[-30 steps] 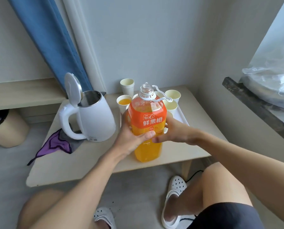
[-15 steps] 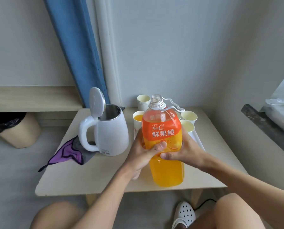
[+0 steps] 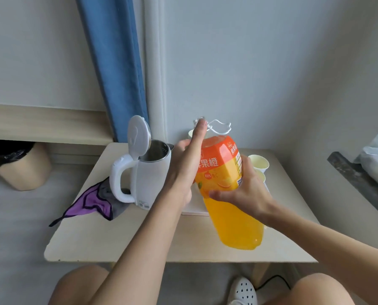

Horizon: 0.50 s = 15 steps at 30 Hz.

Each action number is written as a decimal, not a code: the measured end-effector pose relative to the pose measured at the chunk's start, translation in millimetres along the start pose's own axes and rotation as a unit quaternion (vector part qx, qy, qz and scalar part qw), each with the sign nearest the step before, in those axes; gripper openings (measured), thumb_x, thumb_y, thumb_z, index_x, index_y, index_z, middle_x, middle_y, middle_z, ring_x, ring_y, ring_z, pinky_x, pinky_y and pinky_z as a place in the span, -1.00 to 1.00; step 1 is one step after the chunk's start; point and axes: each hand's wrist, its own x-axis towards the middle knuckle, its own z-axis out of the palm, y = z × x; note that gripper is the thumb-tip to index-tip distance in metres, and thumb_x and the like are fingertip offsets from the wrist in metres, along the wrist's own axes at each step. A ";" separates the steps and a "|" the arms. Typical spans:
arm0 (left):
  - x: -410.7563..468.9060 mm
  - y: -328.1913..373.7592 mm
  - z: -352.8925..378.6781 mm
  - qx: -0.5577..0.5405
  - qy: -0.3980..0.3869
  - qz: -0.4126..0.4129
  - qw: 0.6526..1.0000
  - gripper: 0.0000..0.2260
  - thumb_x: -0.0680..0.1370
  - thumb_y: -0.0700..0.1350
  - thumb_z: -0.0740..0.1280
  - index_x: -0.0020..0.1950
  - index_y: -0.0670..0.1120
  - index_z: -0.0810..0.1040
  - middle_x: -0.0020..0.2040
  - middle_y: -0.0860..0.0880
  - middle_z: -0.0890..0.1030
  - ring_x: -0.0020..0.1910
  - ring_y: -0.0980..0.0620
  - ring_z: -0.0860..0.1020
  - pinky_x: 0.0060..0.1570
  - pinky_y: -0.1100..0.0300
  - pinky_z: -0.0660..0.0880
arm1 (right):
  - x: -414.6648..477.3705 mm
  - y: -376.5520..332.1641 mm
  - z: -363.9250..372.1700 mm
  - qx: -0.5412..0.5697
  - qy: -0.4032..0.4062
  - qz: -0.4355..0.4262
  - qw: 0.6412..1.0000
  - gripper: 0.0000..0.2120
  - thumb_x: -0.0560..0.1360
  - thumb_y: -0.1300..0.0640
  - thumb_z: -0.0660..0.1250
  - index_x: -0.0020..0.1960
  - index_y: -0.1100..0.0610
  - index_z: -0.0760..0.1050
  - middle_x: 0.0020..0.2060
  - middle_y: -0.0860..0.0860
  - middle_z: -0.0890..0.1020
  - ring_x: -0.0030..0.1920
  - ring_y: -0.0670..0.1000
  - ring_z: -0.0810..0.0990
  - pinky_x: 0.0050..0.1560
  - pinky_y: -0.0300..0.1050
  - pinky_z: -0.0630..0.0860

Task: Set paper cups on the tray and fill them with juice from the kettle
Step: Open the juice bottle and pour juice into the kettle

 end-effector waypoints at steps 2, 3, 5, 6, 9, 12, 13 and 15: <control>0.7 4.4 2.3 0.000 0.006 -0.017 1.000 -0.56 0.49 0.42 0.35 0.01 0.07 0.67 -0.03 -0.01 0.77 0.01 0.02 0.72 0.05 0.00 0.64 | 2.3 -0.4 -1.7 -0.029 -0.001 -0.009 1.000 -0.12 0.09 -0.20 0.64 0.24 -0.24 0.20 0.16 -0.04 0.49 0.10 -0.01 0.52 -0.01 -0.07 0.52; 1.6 5.3 3.5 0.001 0.009 -0.021 1.000 -0.59 0.51 0.36 0.39 0.05 0.04 0.68 -0.04 -0.01 0.77 -0.02 0.03 0.72 -0.02 0.04 0.64 | 3.7 -0.7 -3.1 -0.041 -0.002 -0.014 0.999 -0.11 0.11 -0.18 0.65 0.27 -0.21 0.21 0.17 -0.03 0.48 0.09 -0.02 0.52 -0.05 -0.13 0.49; 3.9 2.0 5.4 0.001 0.016 -0.017 1.000 -0.65 0.51 0.23 0.47 0.14 0.02 0.67 -0.03 0.00 0.76 -0.05 0.05 0.71 -0.12 0.11 0.61 | 5.7 -1.6 -6.5 -0.072 -0.005 -0.021 0.997 -0.09 0.12 -0.18 0.65 0.31 -0.16 0.22 0.17 -0.02 0.48 0.08 -0.01 0.52 -0.09 -0.16 0.46; 4.9 -1.1 6.6 0.000 0.019 -0.013 1.000 -0.65 0.49 0.19 0.50 0.16 0.02 0.66 -0.01 0.00 0.75 -0.03 0.04 0.70 -0.13 0.11 0.59 | 6.4 -2.3 -9.2 -0.086 -0.006 -0.022 0.996 -0.07 0.12 -0.19 0.64 0.33 -0.14 0.22 0.17 -0.03 0.48 0.08 0.00 0.52 -0.07 -0.14 0.47; 10.5 -12.4 6.0 -0.017 0.024 -0.007 1.000 -0.60 0.47 0.20 0.50 0.24 0.07 0.61 0.06 0.01 0.73 0.07 -0.02 0.69 -0.10 0.09 0.59 | 12.7 -5.8 -14.2 -0.124 -0.015 -0.005 0.992 -0.05 0.11 -0.24 0.62 0.36 -0.12 0.21 0.16 -0.03 0.49 0.10 0.03 0.50 0.00 -0.01 0.53; 16.2 -21.6 1.4 -0.048 0.014 -0.049 0.998 -0.56 0.52 0.29 0.44 0.34 0.19 0.50 0.15 0.04 0.66 0.15 -0.05 0.64 0.02 -0.09 0.64 | 20.5 -11.5 -14.5 -0.153 -0.042 0.024 0.987 0.03 0.01 -0.34 0.55 0.36 -0.18 0.16 0.14 -0.01 0.50 0.07 0.04 0.53 0.00 0.07 0.59; 17.8 -24.5 -0.5 -0.059 0.006 -0.069 0.996 -0.51 0.51 0.33 0.42 0.37 0.23 0.45 0.19 0.04 0.63 0.17 -0.07 0.62 0.05 -0.20 0.64 | 23.4 -12.7 -14.1 -0.163 -0.053 0.031 0.985 0.04 -0.02 -0.37 0.52 0.35 -0.19 0.15 0.14 -0.01 0.50 0.06 0.05 0.54 0.00 0.09 0.60; 22.0 -30.4 -3.7 -0.075 -0.005 -0.091 0.993 -0.38 0.43 0.42 0.43 0.42 0.29 0.38 0.25 0.03 0.60 0.22 -0.12 0.61 0.06 -0.36 0.61 | 28.9 -13.8 -12.5 -0.178 -0.071 0.041 0.981 0.05 -0.05 -0.38 0.50 0.34 -0.20 0.15 0.14 0.00 0.50 0.05 0.06 0.54 0.00 0.11 0.61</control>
